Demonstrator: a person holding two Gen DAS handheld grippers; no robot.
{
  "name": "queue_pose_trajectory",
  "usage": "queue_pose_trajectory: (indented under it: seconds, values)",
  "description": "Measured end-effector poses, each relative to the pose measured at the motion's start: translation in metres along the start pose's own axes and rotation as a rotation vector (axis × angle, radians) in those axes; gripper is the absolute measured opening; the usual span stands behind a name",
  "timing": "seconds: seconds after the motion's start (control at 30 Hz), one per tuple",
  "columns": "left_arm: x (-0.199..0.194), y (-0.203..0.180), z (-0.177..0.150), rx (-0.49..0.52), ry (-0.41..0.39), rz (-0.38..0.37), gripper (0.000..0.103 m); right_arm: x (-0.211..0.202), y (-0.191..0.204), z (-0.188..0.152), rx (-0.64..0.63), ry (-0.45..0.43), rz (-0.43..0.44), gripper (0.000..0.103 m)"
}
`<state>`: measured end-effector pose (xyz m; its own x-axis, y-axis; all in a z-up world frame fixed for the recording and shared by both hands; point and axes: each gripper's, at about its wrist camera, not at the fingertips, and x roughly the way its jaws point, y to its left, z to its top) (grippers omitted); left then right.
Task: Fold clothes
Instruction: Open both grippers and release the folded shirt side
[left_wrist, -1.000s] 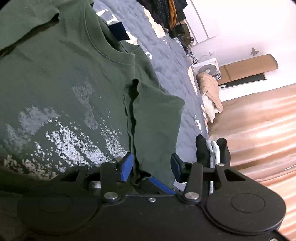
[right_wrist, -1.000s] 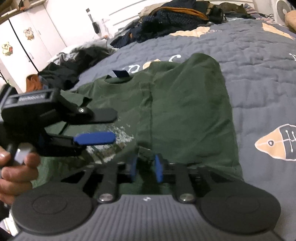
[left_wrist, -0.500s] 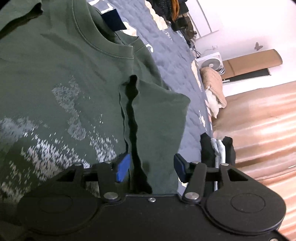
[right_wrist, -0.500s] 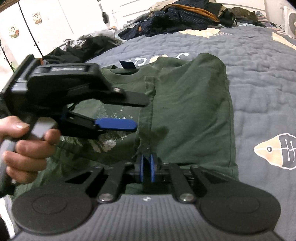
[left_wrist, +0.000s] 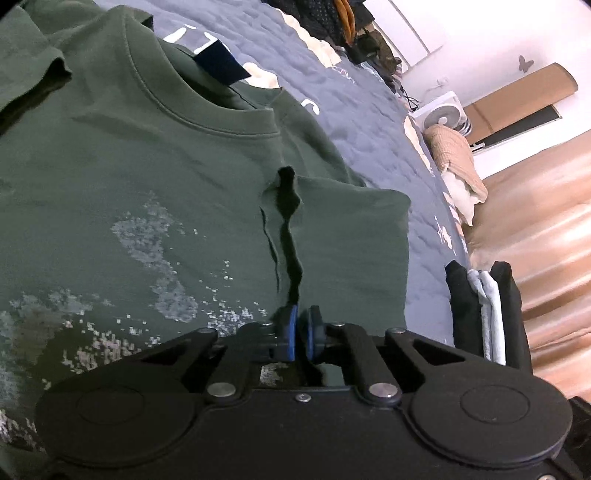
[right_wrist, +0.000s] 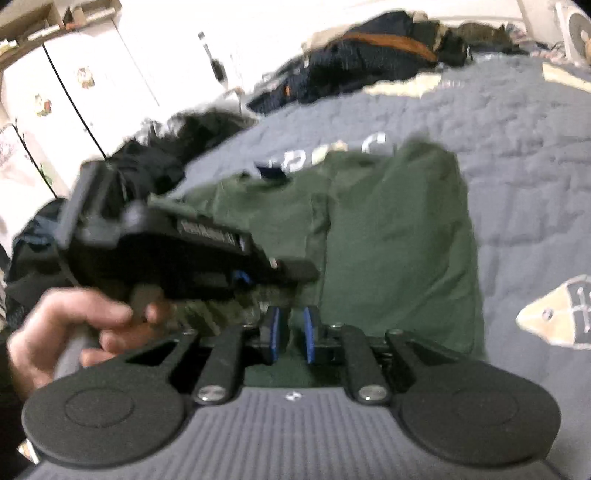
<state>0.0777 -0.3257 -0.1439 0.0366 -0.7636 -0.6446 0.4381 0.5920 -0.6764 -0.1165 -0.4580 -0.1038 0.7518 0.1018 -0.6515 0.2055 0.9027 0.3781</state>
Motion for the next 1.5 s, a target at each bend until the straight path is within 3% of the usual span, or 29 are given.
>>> queue_pose_trajectory:
  seconds: [0.13,0.27,0.4,0.57,0.73,0.9,1.17,1.5]
  values:
    - [-0.013,0.0,-0.003,0.014,-0.012,0.044,0.008,0.017,-0.001,-0.009,0.013,0.058,-0.024,0.015]
    - [-0.046,-0.009,-0.018,0.126,-0.075,0.146,0.011,0.015,-0.003,-0.007,0.052,0.057,-0.002,0.021]
    - [-0.092,-0.009,-0.041,0.172,-0.169,0.216,0.053,0.009,-0.004,-0.002,0.082,0.051,0.014,0.022]
    - [-0.141,-0.003,-0.067,0.173,-0.262,0.264,0.055,-0.003,0.003,0.007,0.086,-0.001,0.036,0.027]
    - [-0.157,0.008,-0.076,0.149,-0.313,0.284,0.061,0.004,0.002,0.004,0.082,-0.015,-0.045,0.033]
    - [-0.159,0.012,-0.075,0.145,-0.322,0.269,0.061,0.008,-0.005,0.001,0.128,0.007,-0.078,0.035]
    - [-0.172,0.007,-0.085,0.161,-0.354,0.252,0.063,-0.021,0.006,0.001,0.193,-0.081,-0.108,0.044]
    - [-0.207,0.01,-0.124,0.143,-0.387,0.249,0.063,-0.062,0.047,-0.032,0.238,-0.135,-0.079,0.047]
